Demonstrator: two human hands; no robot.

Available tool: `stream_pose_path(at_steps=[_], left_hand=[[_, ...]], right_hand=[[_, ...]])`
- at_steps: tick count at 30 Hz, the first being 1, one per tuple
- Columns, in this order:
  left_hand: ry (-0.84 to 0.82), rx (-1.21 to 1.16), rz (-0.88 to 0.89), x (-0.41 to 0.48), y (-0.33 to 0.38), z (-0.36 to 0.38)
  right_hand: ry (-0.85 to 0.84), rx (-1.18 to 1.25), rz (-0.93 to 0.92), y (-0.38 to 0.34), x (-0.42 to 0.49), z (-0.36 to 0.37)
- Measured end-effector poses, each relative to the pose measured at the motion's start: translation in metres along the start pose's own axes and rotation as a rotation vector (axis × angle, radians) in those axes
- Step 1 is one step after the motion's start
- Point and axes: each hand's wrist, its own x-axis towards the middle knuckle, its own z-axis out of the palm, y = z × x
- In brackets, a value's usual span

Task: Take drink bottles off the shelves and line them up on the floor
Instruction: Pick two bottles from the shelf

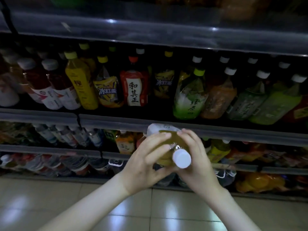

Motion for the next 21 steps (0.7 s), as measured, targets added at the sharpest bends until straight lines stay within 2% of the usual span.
stream_pose_path(at_steps=[5, 8, 11, 13, 16, 19, 21], left_hand=[[-0.359, -0.008, -0.492, -0.082, -0.024, 0.014], [-0.442, 0.051, -0.596, -0.126, -0.045, 0.036], [-0.466, 0.209, -0.668, -0.168, -0.078, 0.056], [-0.471, 0.376, -0.622, -0.194, -0.107, 0.069], [-0.516, 0.637, -0.452, -0.222, -0.148, 0.093], [-0.569, 0.811, -0.260, -0.241, -0.174, 0.113], [-0.543, 0.905, -0.190, -0.247, -0.191, 0.125]], right_hand=[[-0.056, 0.092, 0.233, 0.037, -0.047, 0.046], [-0.030, 0.048, 0.367, 0.078, -0.068, 0.082], [-0.024, 0.015, 0.396, 0.117, -0.078, 0.113], [-0.002, 0.018, 0.415, 0.141, -0.080, 0.131], [0.048, 0.019, 0.468, 0.170, -0.080, 0.156], [0.083, -0.007, 0.426, 0.188, -0.077, 0.172], [0.060, -0.033, 0.393, 0.199, -0.075, 0.178]])
